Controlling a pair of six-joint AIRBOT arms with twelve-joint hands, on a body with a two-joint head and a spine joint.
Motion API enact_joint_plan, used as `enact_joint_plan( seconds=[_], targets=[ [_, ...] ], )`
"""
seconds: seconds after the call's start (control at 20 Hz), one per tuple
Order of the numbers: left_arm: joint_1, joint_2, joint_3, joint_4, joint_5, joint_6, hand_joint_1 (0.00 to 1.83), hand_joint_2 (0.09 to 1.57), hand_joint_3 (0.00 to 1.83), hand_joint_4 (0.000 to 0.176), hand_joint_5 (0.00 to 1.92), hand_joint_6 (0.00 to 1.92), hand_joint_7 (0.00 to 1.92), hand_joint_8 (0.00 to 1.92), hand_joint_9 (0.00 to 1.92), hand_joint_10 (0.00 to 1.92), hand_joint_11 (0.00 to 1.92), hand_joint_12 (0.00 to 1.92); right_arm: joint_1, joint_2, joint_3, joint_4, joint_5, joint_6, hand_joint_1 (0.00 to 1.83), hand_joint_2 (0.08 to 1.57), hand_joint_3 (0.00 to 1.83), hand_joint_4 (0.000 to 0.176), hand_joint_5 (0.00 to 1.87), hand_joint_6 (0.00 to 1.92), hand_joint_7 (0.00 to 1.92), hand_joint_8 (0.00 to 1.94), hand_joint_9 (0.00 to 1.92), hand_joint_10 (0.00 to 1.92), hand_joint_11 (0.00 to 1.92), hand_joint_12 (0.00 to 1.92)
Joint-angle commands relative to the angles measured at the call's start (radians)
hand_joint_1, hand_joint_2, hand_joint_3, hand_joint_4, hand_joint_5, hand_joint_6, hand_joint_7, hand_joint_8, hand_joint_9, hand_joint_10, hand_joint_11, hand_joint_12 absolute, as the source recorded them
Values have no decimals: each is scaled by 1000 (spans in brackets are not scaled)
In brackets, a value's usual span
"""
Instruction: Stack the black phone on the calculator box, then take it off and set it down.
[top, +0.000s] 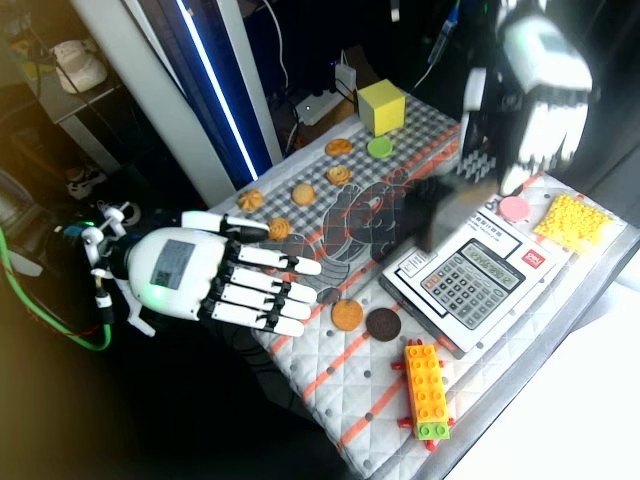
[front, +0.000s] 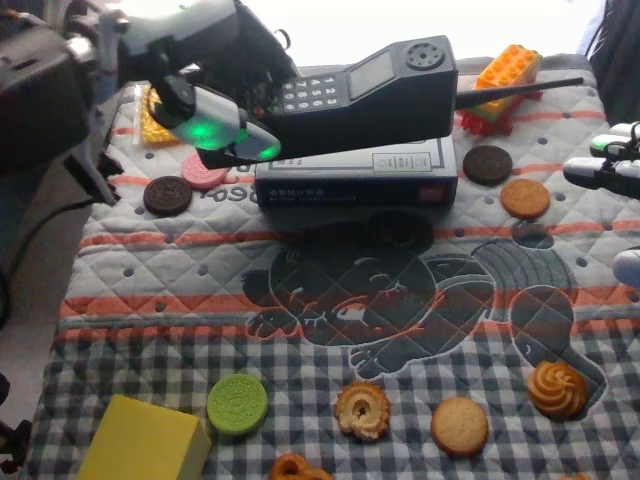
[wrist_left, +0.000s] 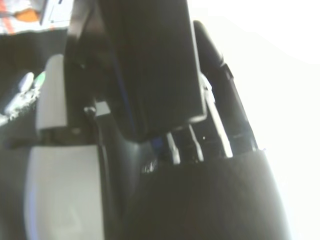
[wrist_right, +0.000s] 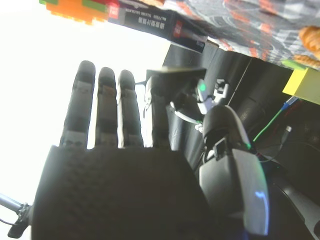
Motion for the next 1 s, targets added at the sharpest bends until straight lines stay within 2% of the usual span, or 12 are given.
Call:
enact_joint_plan(
  seconds=[0.0, 0.05, 0.15, 0.25, 0.3, 0.35, 0.4, 0.5, 0.6, 0.7, 0.8, 0.95],
  targets=[
    [-18, -5, 17, -19, -104, -12, 1271, 1041, 0, 0, 1126, 616, 1194, 763, 1201, 383, 864, 1065, 14, 1, 6, 18, 121, 5, 0, 1285, 0, 133, 223, 1, 184, 1, 186, 9, 214, 92],
    [-18, -16, 29, -25, -98, -12, 1276, 1036, 0, 0, 1154, 542, 1195, 784, 1237, 359, 837, 1134, 14, 1, 6, 17, 121, 5, 0, 1273, 0, 108, 238, 7, 184, 1, 223, 22, 275, 116],
    [-17, -36, 49, -33, -91, -12, 1273, 1043, 5, 0, 1175, 484, 1134, 907, 1160, 444, 747, 1261, 14, 0, 6, 17, 121, 5, 0, 1272, 0, 110, 238, 5, 190, 3, 195, 6, 232, 94],
    [-17, -44, 59, -45, -90, -12, 1272, 1052, 1, 0, 1155, 510, 1122, 931, 1081, 577, 704, 1278, 14, 1, 6, 17, 121, 5, 0, 1276, 0, 126, 224, 0, 190, 2, 178, 0, 203, 78],
    [-16, -45, 60, -50, -91, -12, 1259, 1071, 8, 0, 1042, 720, 1107, 934, 1008, 464, 606, 1195, 14, 1, 6, 17, 121, 5, 0, 1291, 4, 123, 217, 0, 185, 0, 157, 0, 184, 68],
    [-14, -45, 59, -55, -93, -12, 1175, 1040, 0, 0, 865, 257, 940, 450, 923, 345, 501, 1141, 14, 1, 5, 17, 121, 5, 0, 1296, 6, 119, 220, 2, 183, 0, 141, 0, 167, 59],
    [-12, -46, 58, -57, -96, -12, 1127, 1020, 0, 0, 804, 77, 922, 181, 911, 246, 460, 1140, 14, 1, 5, 17, 121, 5, 0, 1303, 8, 113, 217, 1, 183, 0, 138, 0, 161, 56],
    [-5, -47, 53, -61, -109, -12, 1071, 960, 0, 0, 626, 3, 757, 11, 820, 80, 436, 939, 15, 1, 5, 17, 121, 6, 0, 1305, 8, 101, 221, 2, 187, 2, 136, 0, 155, 52],
    [-1, -48, 47, -61, -119, -12, 908, 927, 0, 86, 410, 0, 540, 0, 655, 4, 247, 1113, 18, 0, 4, 17, 121, 6, 0, 1293, 1, 111, 230, 5, 190, 2, 146, 4, 174, 58],
    [0, -48, 40, -60, -131, -12, 861, 929, 0, 111, 264, 0, 350, 0, 448, 0, 31, 1115, 19, 0, 3, 16, 122, 6, 0, 1283, 0, 104, 236, 6, 192, 2, 158, 8, 193, 65],
    [8, -36, 19, -52, -160, -11, 783, 904, 0, 169, 110, 5, 144, 5, 195, 3, 0, 760, 21, 0, 2, 16, 126, 6, 0, 1284, 0, 110, 247, 8, 201, 5, 191, 17, 242, 81],
    [26, 17, -54, -34, -237, -11, 647, 890, 0, 176, 13, 0, 25, 0, 72, 0, 0, 606, 31, 5, -3, 9, 171, 16, 0, 1281, 0, 121, 242, 2, 207, 5, 171, 3, 193, 54]
  ],
)
